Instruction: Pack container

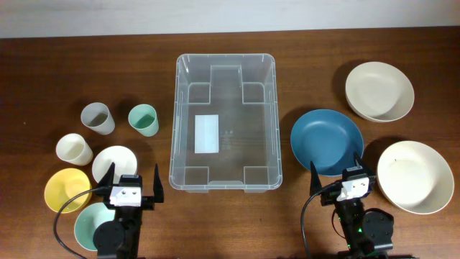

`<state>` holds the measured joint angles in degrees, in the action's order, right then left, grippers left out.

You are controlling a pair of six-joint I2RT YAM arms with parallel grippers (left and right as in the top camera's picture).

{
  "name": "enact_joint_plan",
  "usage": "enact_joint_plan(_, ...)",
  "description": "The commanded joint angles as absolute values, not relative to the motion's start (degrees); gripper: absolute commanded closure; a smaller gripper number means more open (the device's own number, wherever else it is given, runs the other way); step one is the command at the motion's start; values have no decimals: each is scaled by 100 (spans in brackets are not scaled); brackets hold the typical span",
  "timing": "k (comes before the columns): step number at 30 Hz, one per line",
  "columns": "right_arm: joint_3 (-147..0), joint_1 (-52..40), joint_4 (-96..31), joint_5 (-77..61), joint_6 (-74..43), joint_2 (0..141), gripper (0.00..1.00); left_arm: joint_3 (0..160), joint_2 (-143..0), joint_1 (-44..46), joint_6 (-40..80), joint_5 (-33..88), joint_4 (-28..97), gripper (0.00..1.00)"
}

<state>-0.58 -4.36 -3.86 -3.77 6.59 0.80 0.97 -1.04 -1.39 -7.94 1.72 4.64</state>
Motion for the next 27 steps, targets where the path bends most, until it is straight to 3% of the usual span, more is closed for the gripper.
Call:
enact_joint_plan(1,-32,-405,-414,-434,659,36,1,49,-40,-167,-888,169,451,0)
enact_joint_plan(7,-58,-403,-489,-75,-261,36,1,54,-40,-167,-648,174,451,1)
enact_joint_plan(11,-556,-403,-899,427,-263,178,1,211,-43,-167,357,174,456,1)
enact_joint_plan(15,-1256,-403,-1317,462,-290,792,1,690,-268,-167,366,148,499,1)
enact_joint_plan(23,-3645,-399,-2329,537,-373,3538,1,2606,-2344,-167,366,-130,1092,0)
enact_joint_plan(27,-5406,-386,-3509,515,-373,5273,1,4213,-4066,-167,366,-126,2141,1)
